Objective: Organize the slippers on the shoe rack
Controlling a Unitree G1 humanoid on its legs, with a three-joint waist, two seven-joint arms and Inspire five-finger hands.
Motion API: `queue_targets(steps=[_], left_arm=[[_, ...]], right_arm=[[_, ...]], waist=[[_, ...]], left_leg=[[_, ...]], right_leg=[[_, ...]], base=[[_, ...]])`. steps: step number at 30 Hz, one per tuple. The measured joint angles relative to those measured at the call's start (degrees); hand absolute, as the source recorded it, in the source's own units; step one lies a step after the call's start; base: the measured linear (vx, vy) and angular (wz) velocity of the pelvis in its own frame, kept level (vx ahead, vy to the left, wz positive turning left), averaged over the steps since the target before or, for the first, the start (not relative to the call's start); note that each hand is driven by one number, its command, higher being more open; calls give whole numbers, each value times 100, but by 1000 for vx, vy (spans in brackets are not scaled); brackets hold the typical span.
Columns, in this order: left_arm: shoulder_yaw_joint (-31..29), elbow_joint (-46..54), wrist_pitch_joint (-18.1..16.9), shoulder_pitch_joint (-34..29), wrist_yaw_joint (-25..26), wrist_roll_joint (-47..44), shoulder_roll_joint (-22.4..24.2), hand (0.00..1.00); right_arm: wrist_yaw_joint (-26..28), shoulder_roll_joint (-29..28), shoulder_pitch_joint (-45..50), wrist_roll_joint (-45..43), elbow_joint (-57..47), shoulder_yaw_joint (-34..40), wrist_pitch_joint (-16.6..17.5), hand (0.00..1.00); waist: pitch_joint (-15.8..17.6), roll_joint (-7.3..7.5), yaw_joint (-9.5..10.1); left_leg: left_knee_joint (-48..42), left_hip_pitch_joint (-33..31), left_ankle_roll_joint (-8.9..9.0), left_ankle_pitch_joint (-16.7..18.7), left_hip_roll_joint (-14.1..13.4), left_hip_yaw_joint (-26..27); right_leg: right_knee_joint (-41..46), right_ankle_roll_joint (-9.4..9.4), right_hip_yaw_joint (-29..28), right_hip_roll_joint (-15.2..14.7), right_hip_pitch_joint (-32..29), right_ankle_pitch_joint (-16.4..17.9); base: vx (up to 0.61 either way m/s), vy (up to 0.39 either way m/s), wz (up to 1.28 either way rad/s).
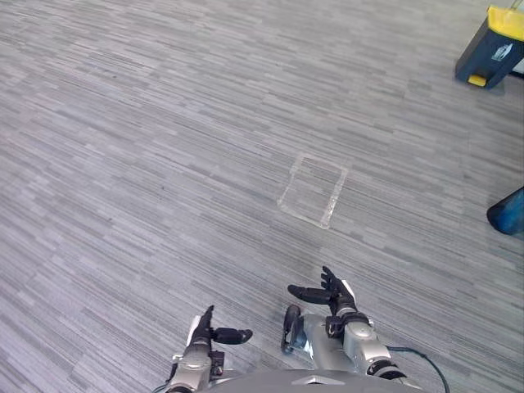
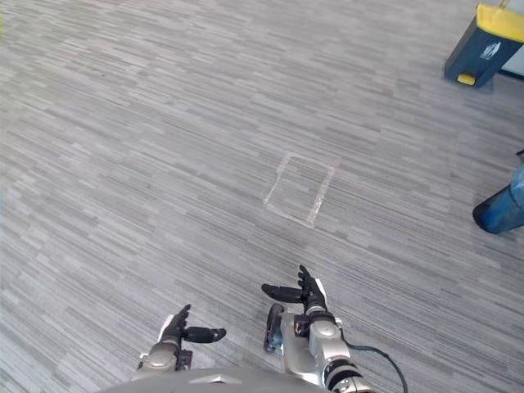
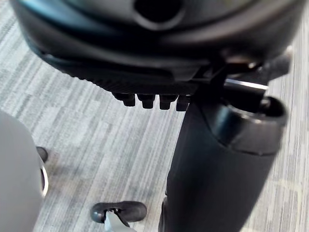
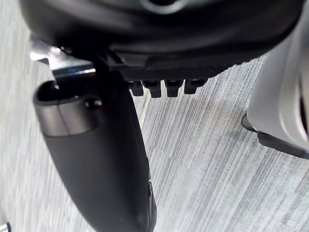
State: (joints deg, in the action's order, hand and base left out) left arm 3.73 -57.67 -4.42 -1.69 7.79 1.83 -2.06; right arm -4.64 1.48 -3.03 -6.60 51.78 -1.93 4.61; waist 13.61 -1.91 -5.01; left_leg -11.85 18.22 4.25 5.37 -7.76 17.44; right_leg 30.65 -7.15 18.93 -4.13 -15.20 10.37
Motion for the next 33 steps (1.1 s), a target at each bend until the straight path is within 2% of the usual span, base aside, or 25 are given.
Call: queue_targets(steps=[1,2,3,4,6,7,9,11,12,13,14,15,16,17,19,20,21,22,23,25,27,28,29,30,33], left_arm=[[-33,35,-6,-2,-4,4,102,100],[-124,99,-16,-68,-14,14,154,100],[-334,278,-27,-142,-11,49,266,100],[-488,468,-37,-195,-11,50,310,100],[-516,565,-39,-198,1,51,261,100],[-520,704,-66,-199,4,51,173,100],[-513,728,-81,-148,9,50,156,100],[-479,742,-118,-85,10,51,146,100],[-451,740,-142,-90,18,50,151,100],[-391,723,-147,-53,31,50,95,100],[-349,621,-178,70,68,47,-4,100],[-348,608,-179,86,69,47,-26,100],[-343,446,-150,53,69,47,-127,100],[-353,379,-103,12,61,32,-126,100],[-287,292,-37,-26,66,47,-184,100],[-235,224,-41,-67,83,48,-239,100],[-223,128,-33,-53,112,48,-276,100],[-220,103,-21,-41,123,48,-280,100],[-141,7,13,-22,165,48,-279,100],[-39,-37,20,-26,166,48,-285,100],[-18,-105,25,-33,135,54,-285,100],[-12,-93,21,-58,104,64,-330,100],[-24,-218,30,4,84,99,-243,100],[-18,-215,-3,37,61,111,-151,100],[-74,-213,0,82,7,125,102,100]], right_arm=[[-4,50,57,-14,-27,67,-102,100],[-8,57,161,-14,-80,50,-121,100],[-20,51,318,-14,-251,21,-122,100],[-42,-35,353,-20,-282,4,-127,100],[-53,-177,402,-23,-275,-5,-144,100],[-51,-320,408,-23,-202,-57,-164,100],[-48,-376,363,-23,-165,-68,-169,100],[-73,-357,349,-21,-137,-33,-179,100],[-77,-322,373,-20,-136,-32,-178,100],[-92,-309,404,-15,-3,-30,-179,100],[-87,-313,418,-10,88,-28,-192,100],[-87,-320,427,-10,104,-28,-193,100],[-82,-357,391,-6,146,-31,-192,100],[-83,-348,400,-2,157,-31,-191,100],[-68,-330,382,4,209,-28,-190,100],[-59,-327,358,5,219,-26,-187,100],[-33,-336,284,8,274,-33,-175,100],[-21,-336,262,13,291,-42,-176,100],[9,-312,202,37,280,-54,-164,100],[30,-311,106,42,241,-82,-154,100],[32,-309,88,69,134,-195,-108,100],[31,-317,142,94,123,-220,-82,100],[35,-198,102,129,190,-259,-20,100],[25,-101,42,159,204,-239,-32,100],[12,36,79,189,315,23,-142,100]], waist=[[16,24,-76],[-47,11,-76],[-76,-39,-28],[-104,-128,36],[-102,15,110],[-153,165,192],[-131,210,259],[-92,301,314],[-110,268,318],[-176,406,322],[-237,467,259],[-239,470,257],[-256,512,296],[-277,477,294],[-289,455,310],[-284,456,313],[-270,426,293],[-259,405,271],[-206,263,199],[-162,182,170],[-181,236,138],[-240,345,120],[-233,134,166],[-247,16,167],[-228,-64,52]], left_leg=[[-607,-76,180,-390,-23,-153],[-1573,-375,393,-688,-177,-316],[-3298,-1024,631,-537,-516,-463],[-4574,-1601,694,-184,-791,-477],[-5030,-2015,528,154,-855,-355],[-4665,-2482,258,674,-812,-61],[-3722,-2887,16,937,-595,-74],[-1875,-3185,-109,723,-84,-351],[-1167,-3200,-163,352,53,-506],[-929,-3070,-320,-202,284,-584],[-830,-3010,-483,-137,354,-609],[-837,-3007,-502,-117,350,-606],[-942,-2839,-487,105,375,-515],[-934,-2683,-483,268,379,-405],[-591,-2166,-449,432,375,-174],[-177,-1694,-433,443,418,-5],[121,-1314,-432,443,400,94],[191,-1224,-432,443,379,95],[422,-899,-430,442,201,118],[456,-670,-430,442,-68,284],[449,-478,-323,497,-184,330],[438,-396,-153,579,-97,374],[459,-200,104,763,-348,362],[413,-235,67,724,-391,183],[-1107,-684,394,374,-717,-326]], right_leg=[[189,-43,182,-103,180,161],[-290,141,260,-68,699,314],[-959,190,167,226,1292,469],[-1234,174,36,425,1696,475],[-1569,174,-122,480,2124,474],[-1874,186,-438,441,2536,467],[-1998,205,-707,345,2777,468],[-1966,491,-915,63,2967,543],[-1956,633,-962,27,3033,585],[-1936,830,-1092,-157,3150,666],[-1829,1001,-1230,-251,2995,525],[-1863,995,-1278,-252,2970,529],[-1862,1082,-1479,-268,2860,174],[-1598,1113,-1511,-294,2831,151],[-627,1135,-1604,-398,2573,136],[501,1127,-1541,-540,2150,-90],[1509,946,-1329,-646,1660,76],[1686,890,-1254,-651,1549,214],[2022,651,-826,-536,1065,649],[1621,554,-334,-339,418,881],[239,635,-35,-228,16,637],[-629,634,-19,-190,37,-1],[-587,259,-49,53,113,-488],[-597,258,-81,159,113,-348],[-1087,247,45,324,785,-104]], base=[[571,-250,25],[556,-240,3],[643,-191,-35],[554,-132,-47],[514,-59,-64],[719,-10,-80],[557,83,-98],[391,141,-84],[403,146,-56],[609,190,-28],[590,190,-16],[599,213,-14],[293,127,-37],[462,171,-58],[328,114,-54],[315,93,-64],[468,99,-58],[454,29,-41],[368,-24,-28],[366,-105,-29],[407,-160,-11],[432,-172,-12],[415,-181,-27],[506,-284,-28],[445,-256,15]])
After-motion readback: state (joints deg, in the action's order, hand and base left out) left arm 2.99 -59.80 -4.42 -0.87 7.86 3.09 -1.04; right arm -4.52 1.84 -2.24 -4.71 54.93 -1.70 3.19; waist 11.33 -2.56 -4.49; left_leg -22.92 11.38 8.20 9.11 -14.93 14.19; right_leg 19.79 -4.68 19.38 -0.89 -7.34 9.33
